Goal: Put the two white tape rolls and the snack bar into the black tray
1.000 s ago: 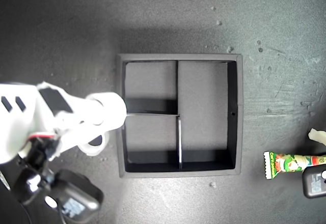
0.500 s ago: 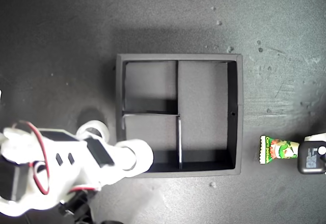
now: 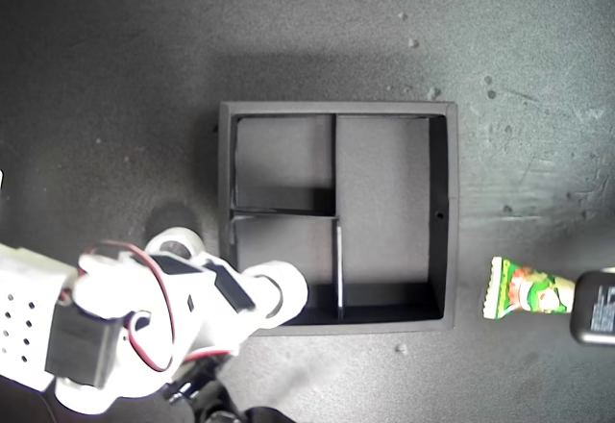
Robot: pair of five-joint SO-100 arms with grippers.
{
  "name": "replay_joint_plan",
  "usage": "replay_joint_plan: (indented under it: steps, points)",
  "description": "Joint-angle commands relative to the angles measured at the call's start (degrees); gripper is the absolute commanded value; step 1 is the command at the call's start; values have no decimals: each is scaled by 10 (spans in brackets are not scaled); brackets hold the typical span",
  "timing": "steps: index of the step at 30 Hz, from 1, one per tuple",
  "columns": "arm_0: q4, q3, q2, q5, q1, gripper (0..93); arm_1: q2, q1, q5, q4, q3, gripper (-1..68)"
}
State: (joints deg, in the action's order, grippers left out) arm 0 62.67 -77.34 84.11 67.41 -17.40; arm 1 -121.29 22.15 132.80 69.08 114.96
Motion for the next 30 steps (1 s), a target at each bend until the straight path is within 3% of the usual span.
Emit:
replay_joint_plan:
  steps: [1,3,6,9,16,30]
  points:
    - [0,37,2,-3,3,0,-2,-44,-849,9,-50,2]
    - [2,36,2,2,3,0,-2,-98,-826,17,-65,13]
    - [7,33,4,6,2,0,-10,-182,-530,33,-57,18]
    - [9,33,4,8,1,0,-18,-189,-360,5,-30,5]
    - [33,56,-4,10,-1,0,-19,-221,-167,-42,46,0]
    - [95,112,-45,9,24,0,-21,-233,97,5,72,-1]
